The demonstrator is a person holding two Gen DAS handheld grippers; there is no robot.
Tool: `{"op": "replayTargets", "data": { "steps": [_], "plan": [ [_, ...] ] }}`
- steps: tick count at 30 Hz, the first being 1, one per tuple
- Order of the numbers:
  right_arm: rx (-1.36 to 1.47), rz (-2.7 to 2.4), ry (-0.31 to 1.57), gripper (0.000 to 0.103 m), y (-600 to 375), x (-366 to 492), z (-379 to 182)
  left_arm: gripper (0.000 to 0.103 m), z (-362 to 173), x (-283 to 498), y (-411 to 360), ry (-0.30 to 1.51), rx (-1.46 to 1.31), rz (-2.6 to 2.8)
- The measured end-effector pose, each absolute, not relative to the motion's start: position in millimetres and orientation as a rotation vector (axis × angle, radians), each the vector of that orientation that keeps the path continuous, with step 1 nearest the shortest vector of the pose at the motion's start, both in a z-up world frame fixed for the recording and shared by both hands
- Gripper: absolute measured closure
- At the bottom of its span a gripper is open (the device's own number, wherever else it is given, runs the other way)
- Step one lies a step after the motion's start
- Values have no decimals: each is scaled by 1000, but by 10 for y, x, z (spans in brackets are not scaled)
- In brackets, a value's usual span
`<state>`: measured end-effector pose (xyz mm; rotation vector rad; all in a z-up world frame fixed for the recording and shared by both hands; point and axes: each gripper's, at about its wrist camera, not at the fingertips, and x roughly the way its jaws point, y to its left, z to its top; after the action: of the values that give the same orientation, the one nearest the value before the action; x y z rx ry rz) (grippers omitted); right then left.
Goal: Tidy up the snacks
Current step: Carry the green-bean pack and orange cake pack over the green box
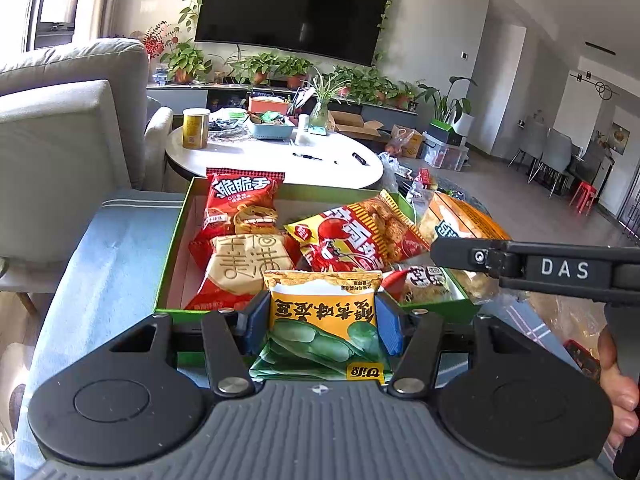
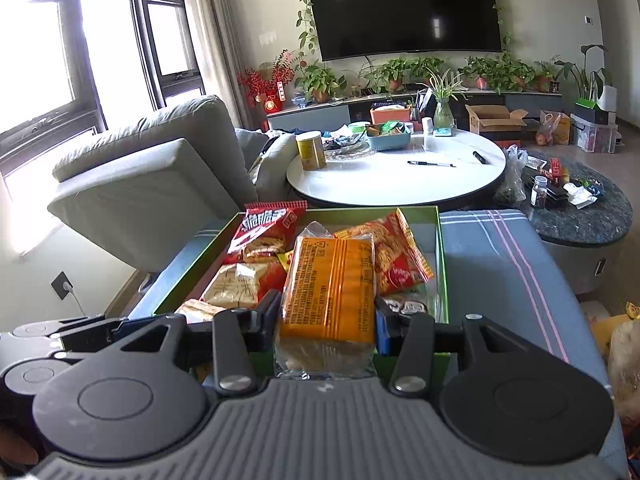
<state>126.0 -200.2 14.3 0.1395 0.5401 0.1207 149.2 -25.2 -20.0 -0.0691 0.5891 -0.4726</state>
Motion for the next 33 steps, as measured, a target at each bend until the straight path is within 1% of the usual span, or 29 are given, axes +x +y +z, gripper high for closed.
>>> {"op": "replayTargets", "data": {
  "steps": [14, 33],
  "plan": [
    [182, 96, 533, 25, -2092, 1509, 138, 51, -81, 1948, -390, 552, -66, -462],
    [230, 50, 525, 25, -2348, 1851, 18, 51, -200, 3024, -832, 545, -88, -460]
  ]
}}
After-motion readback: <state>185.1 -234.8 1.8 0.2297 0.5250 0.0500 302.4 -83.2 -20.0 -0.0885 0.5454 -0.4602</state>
